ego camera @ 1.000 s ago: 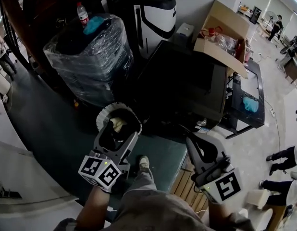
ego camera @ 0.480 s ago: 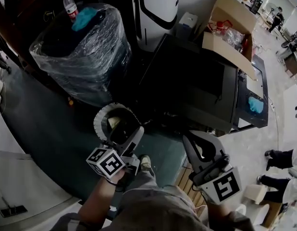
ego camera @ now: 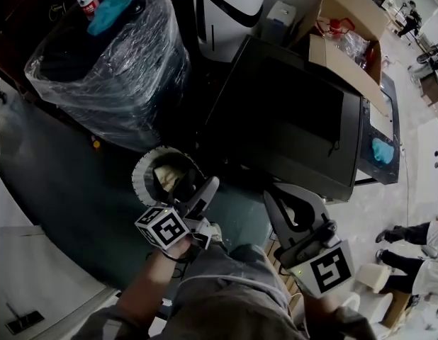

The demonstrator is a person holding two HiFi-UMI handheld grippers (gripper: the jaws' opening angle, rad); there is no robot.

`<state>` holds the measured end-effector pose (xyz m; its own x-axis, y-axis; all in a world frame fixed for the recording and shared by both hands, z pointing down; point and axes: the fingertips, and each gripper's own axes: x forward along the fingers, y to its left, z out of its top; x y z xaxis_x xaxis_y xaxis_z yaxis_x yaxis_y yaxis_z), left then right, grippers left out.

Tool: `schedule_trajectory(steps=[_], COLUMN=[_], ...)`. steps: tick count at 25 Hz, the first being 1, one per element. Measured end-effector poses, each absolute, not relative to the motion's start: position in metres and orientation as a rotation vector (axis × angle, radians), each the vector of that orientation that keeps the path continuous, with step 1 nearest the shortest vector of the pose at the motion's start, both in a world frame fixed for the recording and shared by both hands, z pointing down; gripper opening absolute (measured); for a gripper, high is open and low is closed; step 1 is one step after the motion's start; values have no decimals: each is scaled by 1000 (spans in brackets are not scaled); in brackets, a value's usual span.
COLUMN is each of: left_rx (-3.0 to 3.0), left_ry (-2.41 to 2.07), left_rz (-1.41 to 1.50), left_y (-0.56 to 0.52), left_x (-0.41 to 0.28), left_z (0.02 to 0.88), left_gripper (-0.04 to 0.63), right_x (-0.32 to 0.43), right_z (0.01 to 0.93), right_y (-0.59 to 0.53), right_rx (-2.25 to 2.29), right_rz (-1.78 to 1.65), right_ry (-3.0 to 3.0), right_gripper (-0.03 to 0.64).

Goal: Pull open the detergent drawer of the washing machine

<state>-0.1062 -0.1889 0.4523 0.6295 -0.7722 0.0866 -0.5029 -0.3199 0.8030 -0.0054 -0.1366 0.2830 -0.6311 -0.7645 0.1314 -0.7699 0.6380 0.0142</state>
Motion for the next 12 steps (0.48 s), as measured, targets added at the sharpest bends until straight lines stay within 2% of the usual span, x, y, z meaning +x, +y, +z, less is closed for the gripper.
schedule_trajectory(steps=[12], left_rx=[1856], left_ry=[-962], left_rz=[-477], left_y=[-217], left_x=[-92], left_z=[525], left_gripper=[422], right_x=[6], right_z=[326], right_y=[-175], right_rx=[1226], right_rz=[95], right_ry=[-2742], right_gripper=[34])
